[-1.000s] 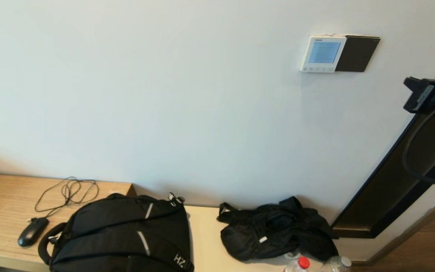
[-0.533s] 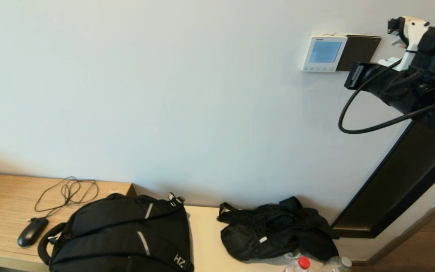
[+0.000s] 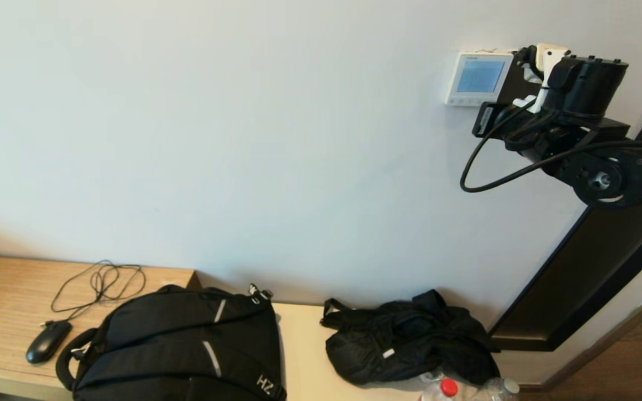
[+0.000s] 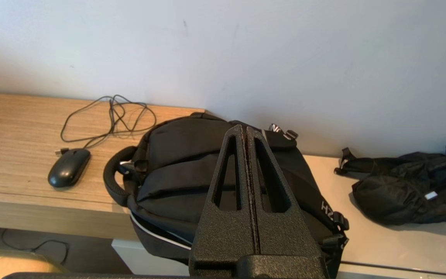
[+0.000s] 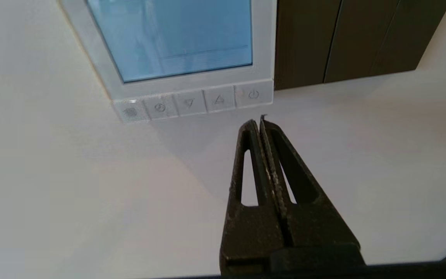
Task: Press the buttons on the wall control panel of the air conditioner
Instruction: Turn on the central air conditioner
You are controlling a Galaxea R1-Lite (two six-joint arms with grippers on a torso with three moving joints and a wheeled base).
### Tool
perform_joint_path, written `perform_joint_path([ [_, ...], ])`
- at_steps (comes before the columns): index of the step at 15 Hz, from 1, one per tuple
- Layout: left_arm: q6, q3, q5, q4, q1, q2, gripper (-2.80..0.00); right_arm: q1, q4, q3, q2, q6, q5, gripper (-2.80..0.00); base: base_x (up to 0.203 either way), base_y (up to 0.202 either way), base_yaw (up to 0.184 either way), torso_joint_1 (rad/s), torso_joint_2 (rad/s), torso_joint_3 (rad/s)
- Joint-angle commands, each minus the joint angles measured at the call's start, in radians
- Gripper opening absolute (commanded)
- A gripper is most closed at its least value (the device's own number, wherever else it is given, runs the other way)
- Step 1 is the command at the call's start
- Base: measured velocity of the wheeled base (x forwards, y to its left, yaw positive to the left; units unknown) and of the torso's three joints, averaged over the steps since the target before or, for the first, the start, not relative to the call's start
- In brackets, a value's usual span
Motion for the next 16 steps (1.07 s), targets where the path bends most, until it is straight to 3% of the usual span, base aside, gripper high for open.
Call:
perform_joint_path([
  [1,0.000,0.000,0.000,0.001,0.000,0.000,-2.80,-0.005,-0.005,-0.022,0.021,0.002,-0.004,-2.80,0.000,0.000,0.000,0.000,0.00,0.000],
  [16,0.000,0.000,0.000,-0.001,0.000,0.000,-2.80,-0.030,-0.002,-0.110,0.092,-0.008,-0.020,-2.80,0.000,0.000,0.000,0.000,0.00,0.000],
])
